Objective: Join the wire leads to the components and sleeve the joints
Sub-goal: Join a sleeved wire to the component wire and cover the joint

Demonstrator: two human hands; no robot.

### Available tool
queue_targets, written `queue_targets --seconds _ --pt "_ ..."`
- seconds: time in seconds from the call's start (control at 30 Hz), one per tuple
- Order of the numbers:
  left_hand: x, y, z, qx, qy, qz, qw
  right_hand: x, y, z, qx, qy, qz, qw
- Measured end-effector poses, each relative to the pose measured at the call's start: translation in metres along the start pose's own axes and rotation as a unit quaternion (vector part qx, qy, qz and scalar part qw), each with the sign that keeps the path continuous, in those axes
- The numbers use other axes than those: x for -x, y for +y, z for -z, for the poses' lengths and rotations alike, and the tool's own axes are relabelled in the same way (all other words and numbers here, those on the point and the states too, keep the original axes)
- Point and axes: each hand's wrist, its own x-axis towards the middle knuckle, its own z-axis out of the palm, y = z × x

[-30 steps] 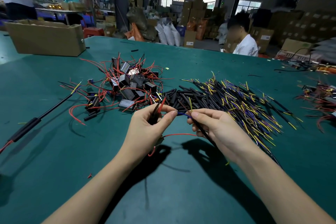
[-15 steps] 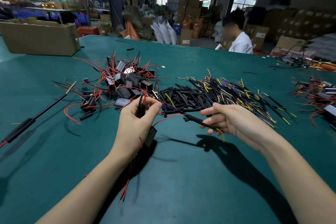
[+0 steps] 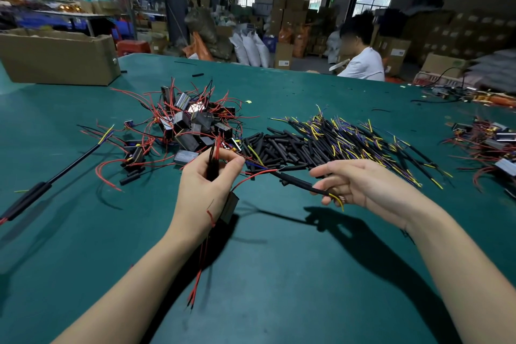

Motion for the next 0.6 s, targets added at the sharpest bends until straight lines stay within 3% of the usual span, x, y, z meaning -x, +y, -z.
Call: queue_targets --seconds 0.4,0.6 --pt "-0.0011 -0.0007 -0.0021 -0.021 -0.014 -0.033 0.999 0.0065 -0.0007 -0.0055 0.092 -0.054 0.033 0.994" --pt "0.0001 0.0016 -0.0023 -0.025 -0.022 -0.035 0.999 0.0031 0.0013 -0.0062 0.096 0.003 0.075 0.993"
